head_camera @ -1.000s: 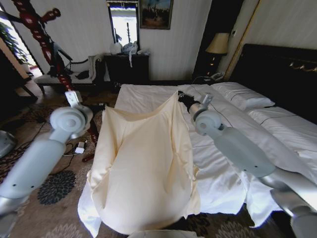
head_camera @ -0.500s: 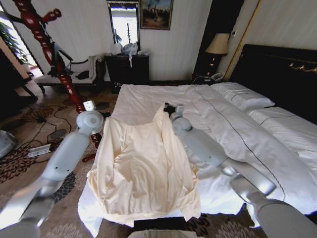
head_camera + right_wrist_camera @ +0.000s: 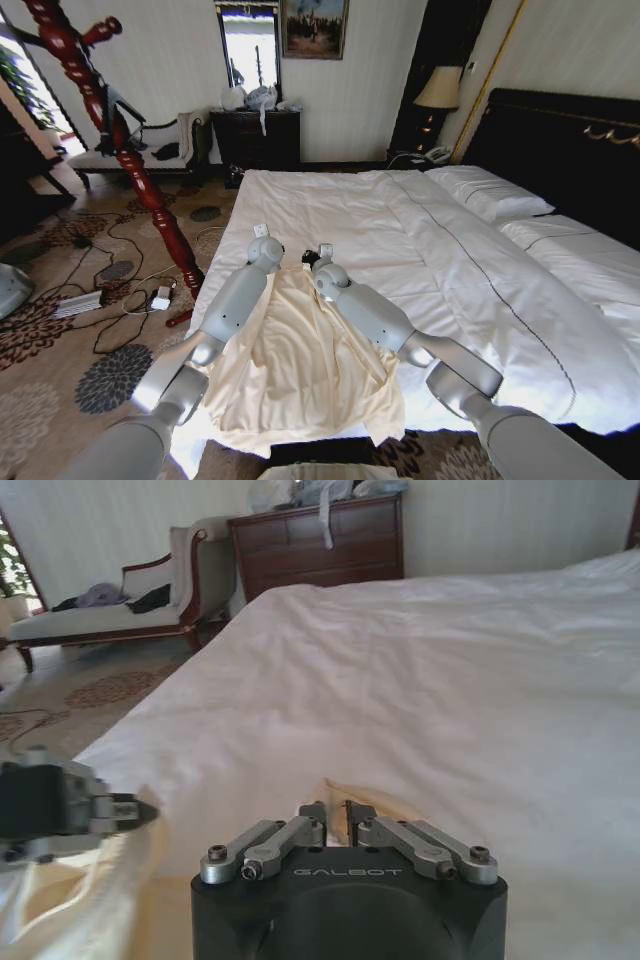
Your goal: Pick up the clothes from the bed and hang them on the clothes hanger.
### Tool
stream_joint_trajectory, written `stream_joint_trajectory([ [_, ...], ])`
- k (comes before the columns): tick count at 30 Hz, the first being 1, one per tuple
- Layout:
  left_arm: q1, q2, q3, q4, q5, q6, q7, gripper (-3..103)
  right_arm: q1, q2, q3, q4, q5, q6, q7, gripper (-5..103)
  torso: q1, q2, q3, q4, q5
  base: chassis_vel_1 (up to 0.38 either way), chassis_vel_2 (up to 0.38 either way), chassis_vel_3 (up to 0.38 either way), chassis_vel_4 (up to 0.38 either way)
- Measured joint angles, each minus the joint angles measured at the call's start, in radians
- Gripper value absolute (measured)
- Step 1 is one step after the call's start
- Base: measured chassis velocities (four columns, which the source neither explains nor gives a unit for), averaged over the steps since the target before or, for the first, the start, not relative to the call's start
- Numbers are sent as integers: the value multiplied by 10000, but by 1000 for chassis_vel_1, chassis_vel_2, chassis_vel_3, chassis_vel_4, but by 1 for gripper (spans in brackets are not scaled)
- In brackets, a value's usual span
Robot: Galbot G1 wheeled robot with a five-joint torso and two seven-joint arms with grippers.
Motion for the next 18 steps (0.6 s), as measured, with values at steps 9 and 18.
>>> stream_joint_trajectory([
  [9,207,2071,-130,-2401,-2596,889,-768,49,69,-882,1000,3025,4593,-3122,1291,47,-2,1,-1,1,-1,0,0,0,0],
  [18,458,3046,-456,-3527,-3073,699,-846,82,357,-1031,1440,3549,5158,-2315,2140,76,-2,2,0,4,-3,0,0,0,0],
])
